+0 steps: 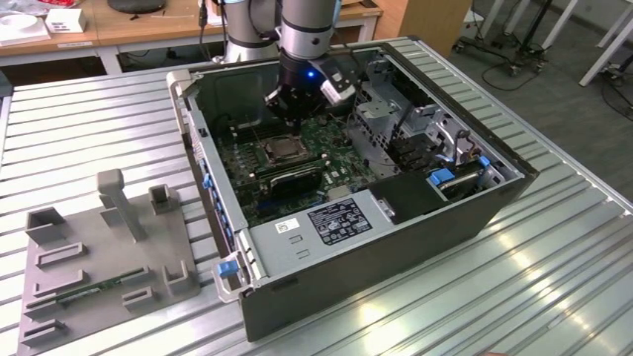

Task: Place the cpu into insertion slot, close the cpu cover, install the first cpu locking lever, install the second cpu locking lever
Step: 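Close the cpu cover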

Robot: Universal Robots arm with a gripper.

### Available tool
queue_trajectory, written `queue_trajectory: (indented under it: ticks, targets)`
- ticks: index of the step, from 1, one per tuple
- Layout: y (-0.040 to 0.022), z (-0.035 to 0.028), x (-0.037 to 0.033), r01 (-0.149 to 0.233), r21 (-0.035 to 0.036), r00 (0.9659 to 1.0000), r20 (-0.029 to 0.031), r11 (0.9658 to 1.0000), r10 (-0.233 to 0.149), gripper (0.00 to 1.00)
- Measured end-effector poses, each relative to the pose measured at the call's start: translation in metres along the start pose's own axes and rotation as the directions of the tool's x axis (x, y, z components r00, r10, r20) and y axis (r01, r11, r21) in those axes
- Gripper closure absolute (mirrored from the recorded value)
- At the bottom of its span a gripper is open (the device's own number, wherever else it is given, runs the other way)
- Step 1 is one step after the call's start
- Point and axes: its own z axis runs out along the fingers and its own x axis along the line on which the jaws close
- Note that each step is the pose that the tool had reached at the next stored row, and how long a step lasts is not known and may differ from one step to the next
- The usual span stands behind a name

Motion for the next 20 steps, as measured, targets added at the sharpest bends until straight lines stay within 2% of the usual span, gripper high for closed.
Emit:
queue_trajectory:
  ticks: [3, 7, 12, 20]
  targets:
    - [0.0000, 0.0006, 0.0000, 0.055, 0.0008, 0.9985, -0.0020, 0.9985, -0.055, 0.89]
    - [-0.0001, 0.0013, 0.0000, 0.121, 0.0018, 0.9926, -0.0045, 0.9926, -0.121, 0.89]
    - [-0.0002, 0.0037, 0.0013, 0.145, 0.0032, 0.9894, -0.0012, 0.9894, -0.145, 0.89]
    - [-0.0007, 0.0087, 0.0056, 0.173, 0.0260, 0.9849, -0.0037, 0.9845, -0.173, 0.89]
